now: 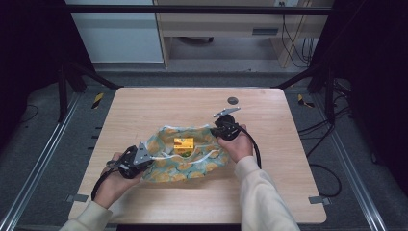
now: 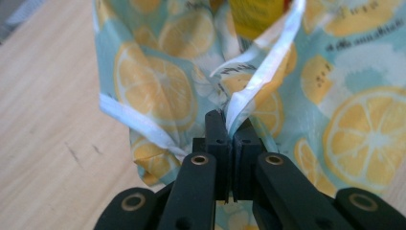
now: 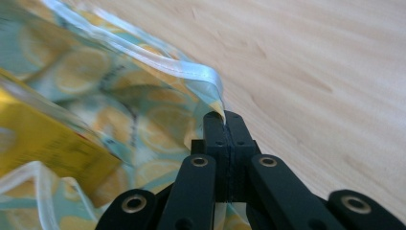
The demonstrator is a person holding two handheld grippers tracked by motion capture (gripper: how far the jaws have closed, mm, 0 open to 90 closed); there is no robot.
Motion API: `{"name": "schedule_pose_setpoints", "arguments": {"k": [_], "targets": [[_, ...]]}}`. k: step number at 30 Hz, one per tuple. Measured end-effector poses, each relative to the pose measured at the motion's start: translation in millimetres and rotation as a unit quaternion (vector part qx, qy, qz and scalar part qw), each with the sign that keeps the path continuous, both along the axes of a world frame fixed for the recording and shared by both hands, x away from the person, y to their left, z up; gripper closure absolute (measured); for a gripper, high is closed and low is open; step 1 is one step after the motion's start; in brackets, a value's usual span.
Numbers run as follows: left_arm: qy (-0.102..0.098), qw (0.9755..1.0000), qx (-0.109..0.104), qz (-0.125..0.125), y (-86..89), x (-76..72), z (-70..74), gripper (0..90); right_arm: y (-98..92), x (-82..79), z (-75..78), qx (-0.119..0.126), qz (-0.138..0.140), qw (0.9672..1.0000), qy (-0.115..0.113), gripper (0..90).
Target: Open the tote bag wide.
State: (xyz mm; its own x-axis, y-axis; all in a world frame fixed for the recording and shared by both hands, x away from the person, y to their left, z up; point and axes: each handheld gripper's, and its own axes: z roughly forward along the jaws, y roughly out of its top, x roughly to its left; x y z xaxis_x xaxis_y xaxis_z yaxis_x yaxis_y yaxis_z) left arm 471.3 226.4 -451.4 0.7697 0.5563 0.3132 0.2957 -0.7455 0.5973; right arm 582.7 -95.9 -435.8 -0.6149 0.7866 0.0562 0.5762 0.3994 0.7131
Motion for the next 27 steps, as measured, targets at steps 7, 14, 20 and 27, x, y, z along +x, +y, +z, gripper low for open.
{"name": "schedule_pose_setpoints", "arguments": {"k": [7, 14, 20, 27], "targets": [[0.030, 0.9994, 0.018, 0.006, 4.5, 2.3, -15.3, 88.4, -10.1, 9.9, -22.8, -0.002, -0.024, 0.9993, 0.027, 90.0], [0.039, 0.9990, 0.021, 0.006, 6.8, 2.1, -18.4, 88.5, -12.3, 10.3, -27.2, -0.003, -0.028, 0.9991, 0.031, 90.0], [0.043, 0.9988, 0.021, 0.007, 7.6, 1.2, -19.4, 88.5, -12.2, 13.0, -30.2, -0.008, -0.028, 0.9990, 0.035, 90.0], [0.051, 0.9984, 0.024, 0.003, 5.7, -0.3, -21.1, 88.6, -9.7, 15.0, -32.1, -0.021, -0.026, 0.9989, 0.033, 90.0]]}}
